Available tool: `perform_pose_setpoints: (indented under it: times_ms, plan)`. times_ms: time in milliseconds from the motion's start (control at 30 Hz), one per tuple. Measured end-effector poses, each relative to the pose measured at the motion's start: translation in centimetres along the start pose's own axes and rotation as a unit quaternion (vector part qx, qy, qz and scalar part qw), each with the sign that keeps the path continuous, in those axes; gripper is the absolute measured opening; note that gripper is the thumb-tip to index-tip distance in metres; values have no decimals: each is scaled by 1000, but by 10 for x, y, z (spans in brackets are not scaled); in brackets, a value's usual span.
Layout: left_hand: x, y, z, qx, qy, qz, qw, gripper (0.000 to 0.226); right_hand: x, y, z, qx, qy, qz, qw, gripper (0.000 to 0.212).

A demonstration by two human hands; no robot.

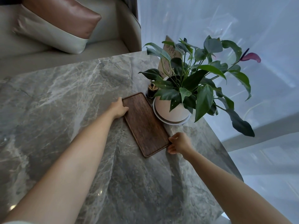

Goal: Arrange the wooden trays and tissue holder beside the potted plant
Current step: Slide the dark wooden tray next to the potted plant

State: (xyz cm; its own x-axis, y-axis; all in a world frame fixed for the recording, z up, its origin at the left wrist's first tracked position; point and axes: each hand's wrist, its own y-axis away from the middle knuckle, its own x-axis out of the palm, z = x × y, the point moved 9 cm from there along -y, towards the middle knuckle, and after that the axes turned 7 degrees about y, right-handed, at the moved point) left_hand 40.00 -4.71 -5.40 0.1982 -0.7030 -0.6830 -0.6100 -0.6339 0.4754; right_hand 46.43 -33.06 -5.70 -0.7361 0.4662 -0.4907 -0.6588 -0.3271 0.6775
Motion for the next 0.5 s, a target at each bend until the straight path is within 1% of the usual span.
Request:
perform_pose_setpoints:
  times_ms: [33, 67, 133, 167, 233, 300, 433, 500]
  plan:
    - [1, 3, -1, 9, 10, 0, 1000, 55, -1, 2, 1, -2, 11, -6, 1000, 26]
    - [2, 6, -1, 20, 19, 0, 1000, 56, -1, 3, 1, -1, 15, -11, 1000, 22]
    - [1, 14, -2, 42, 25, 0, 999, 57, -2, 7, 2, -2, 34, -20, 999, 8]
    - [0, 18, -2, 51, 24, -1, 998, 57, -4, 10, 5, -13, 62, -30, 998, 9]
    - [-4, 27, -1, 67, 10, -14, 998, 56, -8, 17, 13, -39, 142, -68, 987, 19]
    - [-11, 37, 5, 70, -29, -36, 996, 59, -11, 27, 24, -72, 205, -113, 970, 28]
    - [-35, 64, 19, 108, -130, -96, 981, 61, -2, 43, 46, -116, 235, -148, 954, 48]
    - [-47, 80, 32, 125, -181, -117, 969, 61, 6, 53, 62, -137, 271, -168, 938, 57]
